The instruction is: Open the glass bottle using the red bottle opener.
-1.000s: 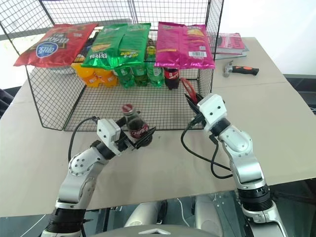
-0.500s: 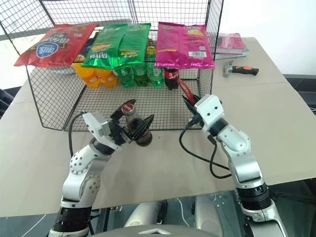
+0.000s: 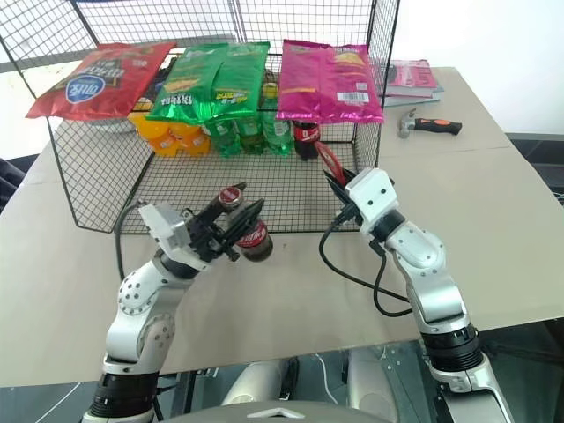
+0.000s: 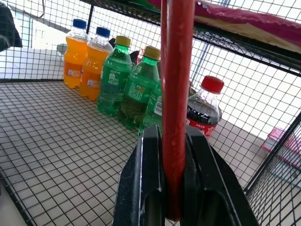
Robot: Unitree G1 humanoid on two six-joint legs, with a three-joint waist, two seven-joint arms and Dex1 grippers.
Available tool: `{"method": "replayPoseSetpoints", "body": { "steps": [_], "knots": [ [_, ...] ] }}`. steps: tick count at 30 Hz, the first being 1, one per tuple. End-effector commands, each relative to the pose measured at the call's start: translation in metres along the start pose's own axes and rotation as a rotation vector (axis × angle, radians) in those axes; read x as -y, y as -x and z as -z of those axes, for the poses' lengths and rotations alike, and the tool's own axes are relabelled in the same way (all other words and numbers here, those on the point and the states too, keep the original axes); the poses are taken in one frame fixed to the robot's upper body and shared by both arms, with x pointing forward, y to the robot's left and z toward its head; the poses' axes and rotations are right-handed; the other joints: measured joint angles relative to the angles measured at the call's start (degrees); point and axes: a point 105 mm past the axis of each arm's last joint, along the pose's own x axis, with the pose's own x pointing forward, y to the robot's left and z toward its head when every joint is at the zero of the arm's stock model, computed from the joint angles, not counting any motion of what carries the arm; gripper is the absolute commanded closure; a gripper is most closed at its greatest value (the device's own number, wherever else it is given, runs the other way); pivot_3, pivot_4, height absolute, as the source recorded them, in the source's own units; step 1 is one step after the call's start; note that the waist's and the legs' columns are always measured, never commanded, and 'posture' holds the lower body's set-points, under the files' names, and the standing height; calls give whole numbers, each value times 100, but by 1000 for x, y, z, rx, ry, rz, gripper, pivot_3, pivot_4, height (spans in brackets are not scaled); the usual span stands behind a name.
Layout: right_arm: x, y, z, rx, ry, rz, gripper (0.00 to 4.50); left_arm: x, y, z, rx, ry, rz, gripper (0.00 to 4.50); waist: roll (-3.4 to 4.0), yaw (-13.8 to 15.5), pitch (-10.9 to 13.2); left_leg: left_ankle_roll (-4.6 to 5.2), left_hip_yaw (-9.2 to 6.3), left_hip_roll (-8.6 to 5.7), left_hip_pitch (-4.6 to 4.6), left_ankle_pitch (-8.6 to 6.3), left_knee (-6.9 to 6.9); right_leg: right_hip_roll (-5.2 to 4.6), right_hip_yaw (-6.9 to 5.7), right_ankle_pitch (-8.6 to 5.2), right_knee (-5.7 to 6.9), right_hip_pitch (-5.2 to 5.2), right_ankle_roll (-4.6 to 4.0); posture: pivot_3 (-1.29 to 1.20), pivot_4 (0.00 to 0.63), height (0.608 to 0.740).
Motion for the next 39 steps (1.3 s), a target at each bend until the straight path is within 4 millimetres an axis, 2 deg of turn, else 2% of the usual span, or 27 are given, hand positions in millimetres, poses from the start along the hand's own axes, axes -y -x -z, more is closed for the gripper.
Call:
{"method": "replayPoseSetpoints", "body": {
  "steps": [1,7,14,26,31,35,39],
  "knots": [
    [-5,-7,-18,69,43,-36,4500,5,4,9,-43,-6,22,3162,0,-1,-1,4,0,0,10,-2,0,0,0,0,-1,10,0,0,150,740],
    [-33,-21,-12,39,218,-193,4500,3,8,15,-63,-13,25,3251,6,-11,-8,14,0,1,19,-7,1,3,-1,0,1,14,1,0,150,740],
    [-47,-42,-11,100,415,-213,4500,4,8,21,-88,-1,43,3251,7,-14,-16,-1,2,1,21,1,2,5,0,0,2,16,0,0,150,740],
    [-36,-47,-15,121,352,-128,4500,2,10,23,-107,12,58,3251,12,-13,-26,-1,-1,2,22,1,1,6,-1,0,2,16,0,0,150,740],
    [-31,-48,-14,117,344,-109,4500,4,15,23,-132,69,160,3251,14,-21,-27,-1,-1,3,22,1,0,7,-1,-1,2,16,-1,0,150,740],
    [-28,-50,-14,120,341,-99,4500,-4,20,18,-138,149,230,3251,17,-27,-28,0,-2,3,21,0,-1,8,-1,-1,1,15,-1,0,150,740],
    [-28,-51,-14,121,336,-92,4500,-16,21,16,-152,157,264,3251,17,-31,-28,0,-2,3,21,0,-2,8,-1,-1,1,14,-1,0,150,740]
  ]
}}
